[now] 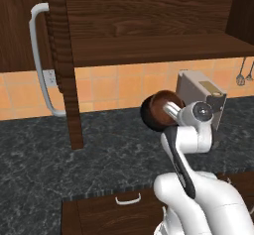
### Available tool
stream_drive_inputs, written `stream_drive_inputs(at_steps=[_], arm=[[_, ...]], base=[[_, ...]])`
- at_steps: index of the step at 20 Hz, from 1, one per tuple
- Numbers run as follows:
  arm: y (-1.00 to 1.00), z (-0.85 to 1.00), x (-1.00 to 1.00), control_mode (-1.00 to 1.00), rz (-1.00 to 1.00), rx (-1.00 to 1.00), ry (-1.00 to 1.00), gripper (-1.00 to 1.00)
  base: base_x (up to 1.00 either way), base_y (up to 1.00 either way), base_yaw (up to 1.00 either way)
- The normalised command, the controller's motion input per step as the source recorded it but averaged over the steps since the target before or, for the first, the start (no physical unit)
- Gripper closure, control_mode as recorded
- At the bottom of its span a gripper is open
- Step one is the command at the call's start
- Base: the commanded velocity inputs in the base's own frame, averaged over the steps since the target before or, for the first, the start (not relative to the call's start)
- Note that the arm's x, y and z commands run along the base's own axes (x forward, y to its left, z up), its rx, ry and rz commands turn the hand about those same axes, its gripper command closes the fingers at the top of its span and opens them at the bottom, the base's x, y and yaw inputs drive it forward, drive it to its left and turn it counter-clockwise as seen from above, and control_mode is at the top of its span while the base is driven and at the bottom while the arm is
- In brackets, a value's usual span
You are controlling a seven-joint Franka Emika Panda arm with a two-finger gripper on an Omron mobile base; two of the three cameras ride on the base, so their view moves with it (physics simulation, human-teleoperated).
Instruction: Pick up the bowls on the counter and stack them on top of one another in the open cabinet. Place the smaller bowl on top of the larger bowl.
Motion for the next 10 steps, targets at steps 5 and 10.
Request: stream_drive_inputs(at_steps=[5,10], arm=[[-0.15,1.00,-0.52,-1.00,-0.06,0.11,-0.11,1.00],[-0.06,1.00,-0.33,-1.00,-0.02,0.08,-0.01,1.00]], base=[[0.00,0.00,0.00],[0.00,0.00,0.00]])
